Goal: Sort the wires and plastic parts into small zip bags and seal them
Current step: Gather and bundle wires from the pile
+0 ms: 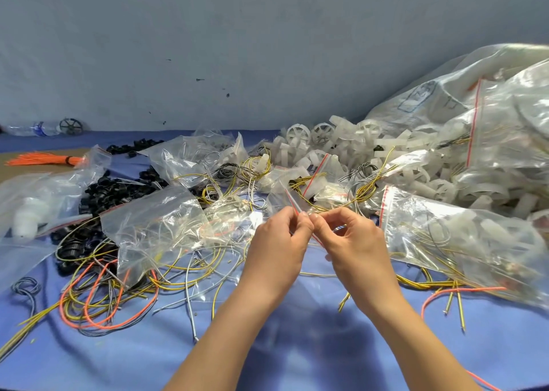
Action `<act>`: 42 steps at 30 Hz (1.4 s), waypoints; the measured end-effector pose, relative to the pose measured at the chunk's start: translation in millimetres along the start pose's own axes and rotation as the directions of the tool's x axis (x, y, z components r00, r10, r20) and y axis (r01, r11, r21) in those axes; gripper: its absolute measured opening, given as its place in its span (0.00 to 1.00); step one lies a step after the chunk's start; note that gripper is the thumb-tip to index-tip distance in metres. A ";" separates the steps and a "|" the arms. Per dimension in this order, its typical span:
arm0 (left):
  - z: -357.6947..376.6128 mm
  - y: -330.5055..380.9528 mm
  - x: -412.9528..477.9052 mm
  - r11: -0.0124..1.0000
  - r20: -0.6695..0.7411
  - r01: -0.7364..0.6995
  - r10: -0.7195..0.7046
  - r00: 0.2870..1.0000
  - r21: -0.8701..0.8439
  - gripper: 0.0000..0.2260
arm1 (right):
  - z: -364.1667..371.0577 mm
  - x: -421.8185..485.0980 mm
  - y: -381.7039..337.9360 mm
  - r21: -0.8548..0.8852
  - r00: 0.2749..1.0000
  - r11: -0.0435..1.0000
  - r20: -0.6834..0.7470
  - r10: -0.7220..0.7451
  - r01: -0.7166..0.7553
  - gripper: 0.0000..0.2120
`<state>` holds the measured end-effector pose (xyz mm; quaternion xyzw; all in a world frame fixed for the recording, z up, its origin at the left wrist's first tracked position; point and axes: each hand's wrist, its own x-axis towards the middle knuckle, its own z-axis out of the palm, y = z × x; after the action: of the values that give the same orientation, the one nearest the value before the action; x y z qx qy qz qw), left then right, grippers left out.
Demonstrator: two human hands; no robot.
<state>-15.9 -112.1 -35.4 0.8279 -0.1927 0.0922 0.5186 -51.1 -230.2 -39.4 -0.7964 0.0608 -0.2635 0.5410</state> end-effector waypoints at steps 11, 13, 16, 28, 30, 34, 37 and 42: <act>-0.8 -3.1 -2.6 0.979 0.005 -0.034 0.034 0.999 0.200 0.14 | 2.9 2.5 2.1 -0.103 0.999 0.994 0.035 -0.035 0.038 0.07; -2.6 -5.4 -3.9 0.952 0.068 -0.096 0.079 0.995 0.291 0.13 | -0.1 5.1 3.5 -0.121 0.994 0.992 0.107 -0.029 0.042 0.05; -4.7 -9.6 -5.2 0.927 0.126 -0.138 0.100 0.987 0.348 0.13 | -6.0 8.3 5.0 -0.142 0.970 0.989 0.241 -0.005 0.040 0.07; -8.3 -11.9 -7.7 0.876 0.013 -0.098 0.105 0.994 0.472 0.13 | 2.0 4.0 5.9 -0.285 0.996 0.954 0.038 -0.087 0.094 0.07; -14.9 -13.7 -5.9 0.878 -0.012 -0.072 0.088 0.996 0.474 0.13 | -1.3 6.9 4.8 -0.334 0.995 0.938 -0.015 -0.102 0.091 0.08; -35.5 -17.9 -2.3 0.884 -0.073 -0.023 0.064 0.995 0.467 0.14 | -16.8 16.5 5.3 -0.427 0.981 0.904 -0.157 -0.115 0.038 0.08; -48.0 -21.2 -1.7 0.868 -0.085 -0.009 0.059 0.995 0.496 0.14 | -25.1 18.6 5.6 -0.451 0.973 0.892 -0.184 -0.138 0.041 0.07; -53.8 -17.9 -8.5 0.832 -0.126 -0.017 0.104 0.987 0.555 0.13 | -20.0 11.1 1.3 -0.491 0.948 0.868 -0.236 -0.213 0.073 0.06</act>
<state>-13.6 -55.2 -29.2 0.9264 -0.1441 0.2223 0.2675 -51.1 -251.6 -31.1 -0.8611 0.1405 -0.3909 0.2931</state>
